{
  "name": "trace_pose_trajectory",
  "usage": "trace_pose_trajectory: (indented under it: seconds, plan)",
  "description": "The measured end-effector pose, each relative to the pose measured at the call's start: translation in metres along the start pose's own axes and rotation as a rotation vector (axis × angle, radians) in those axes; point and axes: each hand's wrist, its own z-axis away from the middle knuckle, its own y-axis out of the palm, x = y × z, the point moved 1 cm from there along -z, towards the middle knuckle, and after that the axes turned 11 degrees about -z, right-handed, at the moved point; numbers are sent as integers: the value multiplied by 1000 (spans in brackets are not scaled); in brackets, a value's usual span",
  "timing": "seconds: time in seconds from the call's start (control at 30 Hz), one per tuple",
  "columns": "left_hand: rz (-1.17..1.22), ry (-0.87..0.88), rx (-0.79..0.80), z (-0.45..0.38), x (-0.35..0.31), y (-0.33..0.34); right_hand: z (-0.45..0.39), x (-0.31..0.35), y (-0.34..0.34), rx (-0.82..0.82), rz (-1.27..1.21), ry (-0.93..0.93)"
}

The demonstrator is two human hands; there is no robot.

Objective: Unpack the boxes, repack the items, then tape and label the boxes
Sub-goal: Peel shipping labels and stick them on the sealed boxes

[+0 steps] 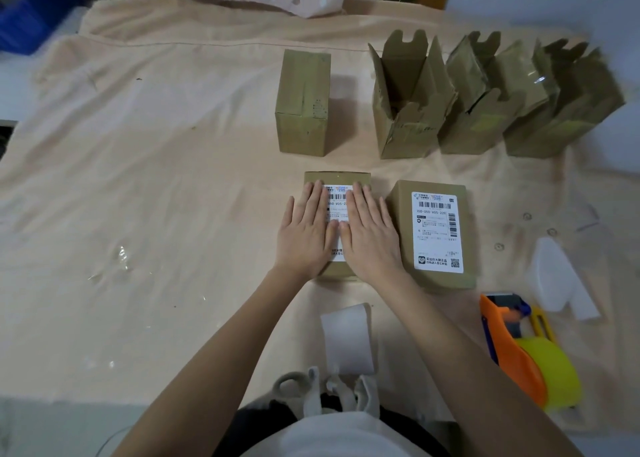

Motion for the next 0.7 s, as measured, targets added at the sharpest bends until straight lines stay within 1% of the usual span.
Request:
trace_pose_trajectory:
  seconds: [0.1, 0.17, 0.2, 0.3, 0.33, 0.37, 0.53, 0.57, 0.63, 0.7]
  plan:
    - [132, -65, -3, -7, 0, -9, 1, 0, -1, -14, 27, 38]
    - [181, -86, -83, -15, -2, -16, 3, 2, -1, -16, 35, 61]
    - [160, -47, -102, -18, -4, -18, 4, 3, -1, -14, 38, 68]
    - [25, 166, -99, -18, -9, -10, 9, 2, 0, -20, 65, 65]
    - [-4, 195, -108, -17, -8, -5, 10, 1, 0, -26, 76, 63]
    - [-13, 186, -96, -17, -7, -2, 10, 1, 0, -32, 84, 60]
    - [-46, -21, 1, -16, -3, 0, 12, 2, -1, -40, 112, 36]
    - [-52, -48, 5, -15, -4, 0, 13, 3, -2, -40, 109, 11]
    - [-36, -86, -5, -12, -6, 1, 21, 5, -2, -19, 85, -102]
    - [-21, -92, -10, -10, -5, 2, 32, 8, -2, 5, 76, -195]
